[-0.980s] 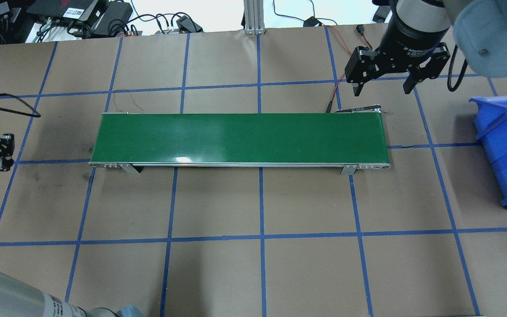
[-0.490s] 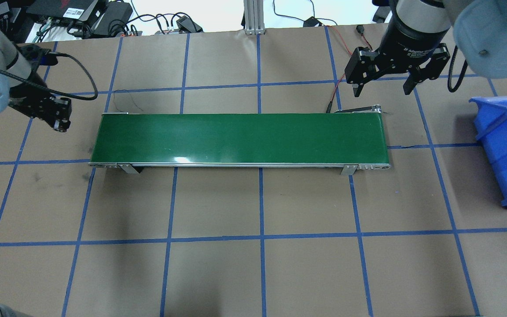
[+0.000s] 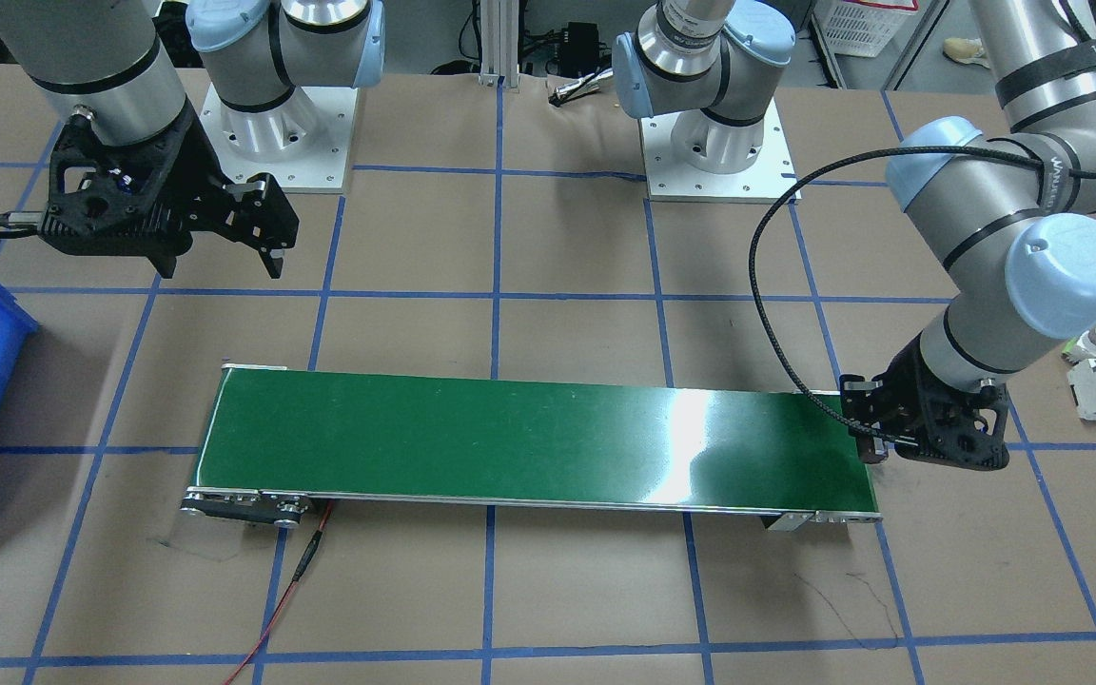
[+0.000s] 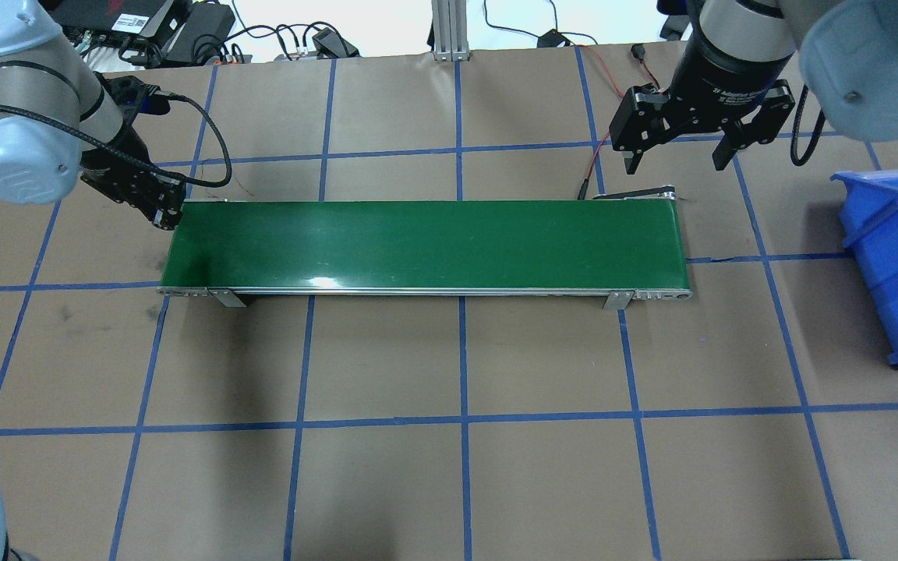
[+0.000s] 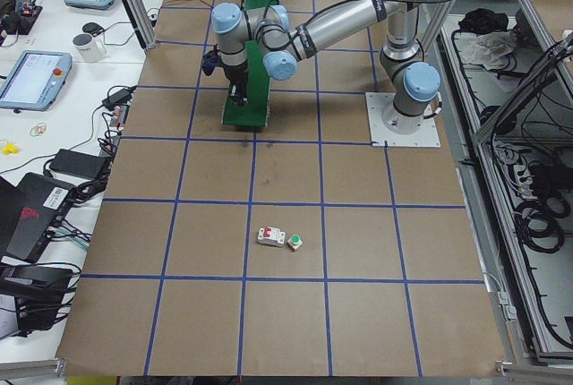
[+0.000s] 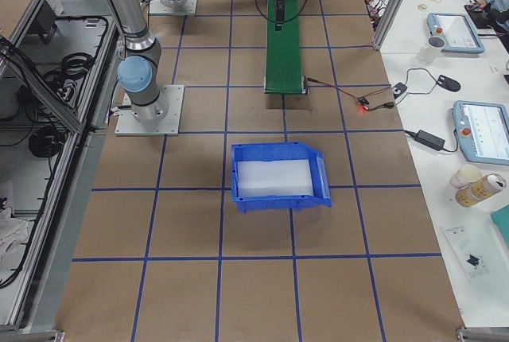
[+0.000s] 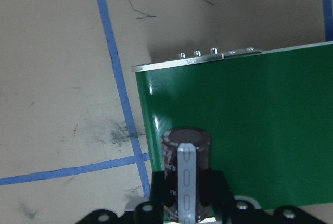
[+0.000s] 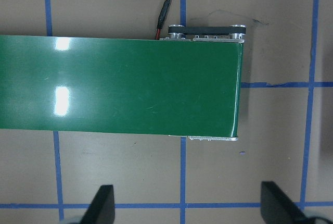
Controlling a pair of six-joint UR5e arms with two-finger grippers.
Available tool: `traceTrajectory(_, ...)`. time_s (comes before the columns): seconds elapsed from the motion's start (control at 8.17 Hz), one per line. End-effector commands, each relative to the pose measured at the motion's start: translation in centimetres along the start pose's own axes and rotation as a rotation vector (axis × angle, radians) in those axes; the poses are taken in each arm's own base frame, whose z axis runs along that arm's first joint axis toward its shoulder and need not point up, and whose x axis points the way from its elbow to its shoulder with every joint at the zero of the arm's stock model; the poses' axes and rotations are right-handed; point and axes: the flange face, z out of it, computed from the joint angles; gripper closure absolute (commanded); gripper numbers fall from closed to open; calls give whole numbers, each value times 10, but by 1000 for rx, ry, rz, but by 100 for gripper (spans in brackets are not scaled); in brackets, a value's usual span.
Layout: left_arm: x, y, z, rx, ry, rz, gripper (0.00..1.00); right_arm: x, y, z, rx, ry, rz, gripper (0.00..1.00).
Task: Move capacitor from left to right
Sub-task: 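Carry the capacitor over the belt and set it down with the left gripper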
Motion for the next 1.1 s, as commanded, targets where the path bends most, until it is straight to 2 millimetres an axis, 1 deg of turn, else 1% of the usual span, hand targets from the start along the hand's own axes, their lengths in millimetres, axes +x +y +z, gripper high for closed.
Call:
traceTrajectory(0.0, 3, -6, 20, -28, 17, 7, 100, 0, 0, 0, 0, 0, 0, 0)
traceTrajectory(0.24, 2, -11, 38, -52, 30, -2, 100, 0, 0, 0, -2, 0, 0, 0)
traceTrajectory(0.61, 2, -14, 52, -72, 41, -2, 100, 0, 0, 0, -2, 0, 1, 0)
traceTrajectory(0.86, 5, -15, 55, -80, 45, -19, 57, 0, 0, 1, -3, 0, 3, 0)
traceTrajectory(0.98, 15, -16, 49, -73, 38, -48, 27, -1, 1, 1, -3, 0, 2, 0)
